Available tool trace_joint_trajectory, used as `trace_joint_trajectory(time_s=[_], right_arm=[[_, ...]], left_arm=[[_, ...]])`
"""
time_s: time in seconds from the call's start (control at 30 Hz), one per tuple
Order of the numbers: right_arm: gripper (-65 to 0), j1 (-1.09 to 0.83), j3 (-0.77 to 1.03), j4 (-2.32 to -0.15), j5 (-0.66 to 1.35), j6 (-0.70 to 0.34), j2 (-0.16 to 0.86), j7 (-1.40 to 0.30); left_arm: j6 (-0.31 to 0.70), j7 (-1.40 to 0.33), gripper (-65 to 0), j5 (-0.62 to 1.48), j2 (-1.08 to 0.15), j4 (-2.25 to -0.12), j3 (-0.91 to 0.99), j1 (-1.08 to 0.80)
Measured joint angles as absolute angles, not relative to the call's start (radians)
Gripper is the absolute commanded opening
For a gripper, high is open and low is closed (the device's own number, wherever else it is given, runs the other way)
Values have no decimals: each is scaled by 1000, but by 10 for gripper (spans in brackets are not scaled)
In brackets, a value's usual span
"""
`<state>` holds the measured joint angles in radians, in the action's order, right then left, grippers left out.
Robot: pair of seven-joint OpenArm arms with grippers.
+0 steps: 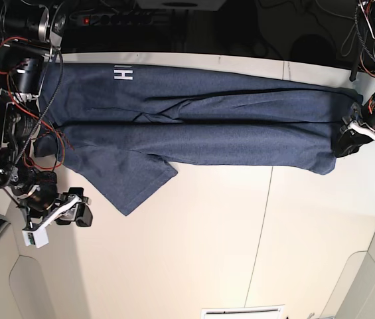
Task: Layout the t-shirt on the table in an organized manner, then fold the t-shirt properly
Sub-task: 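Grasp the sleeve with the right gripper and tuck it onto the shirt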
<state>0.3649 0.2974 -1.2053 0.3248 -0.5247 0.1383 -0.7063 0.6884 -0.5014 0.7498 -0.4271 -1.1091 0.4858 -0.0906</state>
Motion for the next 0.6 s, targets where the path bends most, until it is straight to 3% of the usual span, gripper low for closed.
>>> trace_joint_trajectory(time_s=[0.23, 0.37, 0.43, 0.53, 0.6], right_arm=[[-333, 496, 274, -741, 170, -518, 142, -535], [-338, 496, 274, -710, 215, -521, 137, -520], [-415, 493, 274, -710, 232, -522, 129, -541], [-634, 489, 274, -710, 315, -535, 110, -646], [-650, 485, 274, -710, 392, -552, 102, -713]], left_arm=[[688, -501, -368, 748, -426, -1109, 486, -91], [688, -501, -368, 750, -426, -1109, 486, -91], [688, -501, -368, 755, -426, -1109, 486, -91], [689, -501, -369, 757, -426, -1109, 486, -90], [688, -501, -369, 758, -424, -1109, 486, -91]])
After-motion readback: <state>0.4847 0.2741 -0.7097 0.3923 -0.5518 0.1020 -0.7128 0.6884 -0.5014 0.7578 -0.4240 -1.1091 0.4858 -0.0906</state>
